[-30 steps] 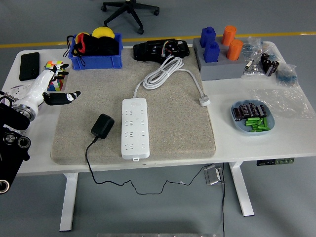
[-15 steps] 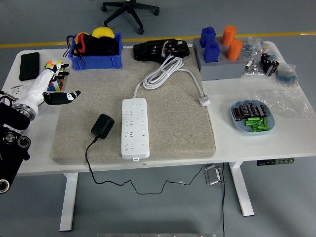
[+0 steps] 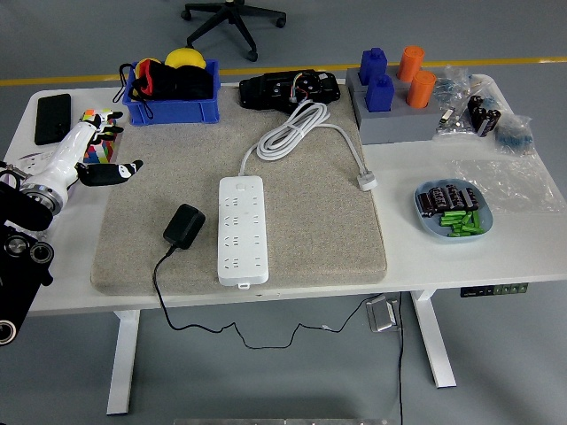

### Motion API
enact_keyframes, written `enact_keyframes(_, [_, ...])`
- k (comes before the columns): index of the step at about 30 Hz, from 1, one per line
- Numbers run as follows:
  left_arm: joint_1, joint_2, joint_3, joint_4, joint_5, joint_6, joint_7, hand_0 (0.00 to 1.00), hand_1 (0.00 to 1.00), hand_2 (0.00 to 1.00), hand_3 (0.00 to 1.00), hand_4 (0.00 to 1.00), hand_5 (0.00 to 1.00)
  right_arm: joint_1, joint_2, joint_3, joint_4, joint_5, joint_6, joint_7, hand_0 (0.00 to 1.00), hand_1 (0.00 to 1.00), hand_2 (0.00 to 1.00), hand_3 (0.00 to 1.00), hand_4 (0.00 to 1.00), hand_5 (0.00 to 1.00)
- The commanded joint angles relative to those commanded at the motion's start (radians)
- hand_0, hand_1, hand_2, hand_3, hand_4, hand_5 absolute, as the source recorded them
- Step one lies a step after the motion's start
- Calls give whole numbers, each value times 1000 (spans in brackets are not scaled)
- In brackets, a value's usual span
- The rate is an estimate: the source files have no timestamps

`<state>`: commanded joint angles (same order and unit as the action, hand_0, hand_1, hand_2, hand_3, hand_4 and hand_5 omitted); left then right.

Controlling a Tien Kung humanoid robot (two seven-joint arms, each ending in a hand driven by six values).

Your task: Pull the plug out,throw it away,press the button

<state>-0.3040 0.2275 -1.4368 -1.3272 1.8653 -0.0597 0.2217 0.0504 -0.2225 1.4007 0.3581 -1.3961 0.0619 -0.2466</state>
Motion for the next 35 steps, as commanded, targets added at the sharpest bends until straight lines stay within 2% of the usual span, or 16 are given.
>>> enact_keyframes(35, [-4, 4, 1, -2, -2, -4, 5, 821, 796, 794, 909, 765, 117, 4, -5, -8, 0, 3, 0, 0, 753, 702, 711, 724, 784, 618])
